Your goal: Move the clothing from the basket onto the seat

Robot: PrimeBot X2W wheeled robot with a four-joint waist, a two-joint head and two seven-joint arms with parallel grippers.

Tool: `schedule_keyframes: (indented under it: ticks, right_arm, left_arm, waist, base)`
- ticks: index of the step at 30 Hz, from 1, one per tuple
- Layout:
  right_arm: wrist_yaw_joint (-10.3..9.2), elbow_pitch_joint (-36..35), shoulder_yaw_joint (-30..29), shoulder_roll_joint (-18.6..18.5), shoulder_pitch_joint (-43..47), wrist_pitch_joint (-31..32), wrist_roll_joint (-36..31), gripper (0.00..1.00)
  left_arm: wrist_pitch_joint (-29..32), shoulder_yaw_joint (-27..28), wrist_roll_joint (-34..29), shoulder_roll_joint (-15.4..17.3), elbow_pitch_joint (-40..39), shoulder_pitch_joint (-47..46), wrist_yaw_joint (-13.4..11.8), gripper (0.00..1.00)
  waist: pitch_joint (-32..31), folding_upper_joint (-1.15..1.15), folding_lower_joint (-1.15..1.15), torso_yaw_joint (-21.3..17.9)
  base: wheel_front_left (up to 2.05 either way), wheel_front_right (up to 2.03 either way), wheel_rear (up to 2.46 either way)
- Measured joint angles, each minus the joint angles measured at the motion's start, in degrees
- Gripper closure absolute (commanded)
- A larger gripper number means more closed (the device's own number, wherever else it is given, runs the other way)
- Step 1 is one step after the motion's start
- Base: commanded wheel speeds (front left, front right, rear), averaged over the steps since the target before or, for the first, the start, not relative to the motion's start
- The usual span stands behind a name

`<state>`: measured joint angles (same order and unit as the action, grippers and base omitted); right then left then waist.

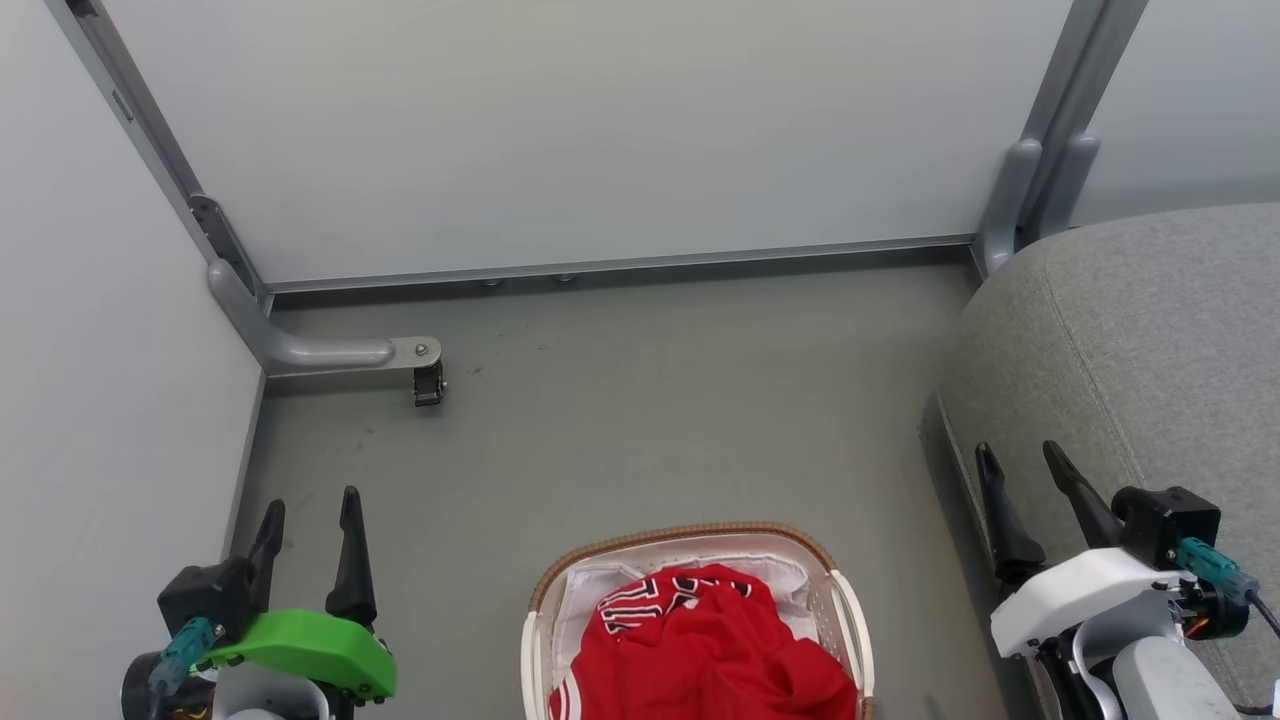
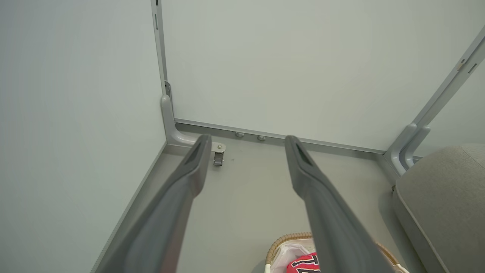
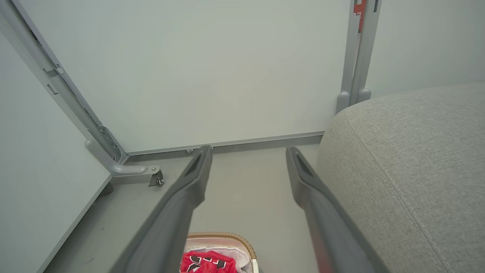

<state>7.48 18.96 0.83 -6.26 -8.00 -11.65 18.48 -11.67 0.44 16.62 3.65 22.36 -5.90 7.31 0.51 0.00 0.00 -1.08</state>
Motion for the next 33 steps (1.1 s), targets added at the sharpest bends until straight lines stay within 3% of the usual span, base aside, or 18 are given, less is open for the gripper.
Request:
schedule_keyframes:
  ticks: [10, 18, 26, 33]
  right_arm:
    - [0.01, 2.18, 0.53, 0.15, 0.0, -1.08, -4.9, 0.0]
    - [0.01, 0.59, 1.23, 0.54, -4.59, -1.99, -8.49, 0.0]
    - [0.03, -2.41, 1.97, 1.34, -11.17, -2.81, -11.83, 0.0]
    - [0.03, -4.76, 2.92, 2.2, -15.34, -3.36, -14.03, 0.0]
  left_arm:
    - [-1.09, -1.47, -3.94, -0.44, 1.05, 0.02, 0.07, 0.0]
    - [-1.98, -7.55, -6.24, -0.68, 2.41, -4.18, 0.07, 0.0]
    - [-2.75, -18.81, -8.28, -0.79, 7.81, -13.62, 0.08, 0.0]
    - [-3.47, -29.58, -8.17, 0.4, 19.67, -21.81, 0.09, 0.0]
  waist:
    - [1.24, 0.0, 0.0, -0.4]
    - [6.23, 0.0, 0.0, -1.33]
    - [15.07, 0.0, 0.0, -3.46]
    - [23.72, 0.0, 0.01, -6.22]
  base:
    - [0.0, 0.0, 0.0]
    - [0.0, 0.0, 0.0]
    - [0.0, 0.0, 0.0]
    - [0.0, 0.0, 0.0]
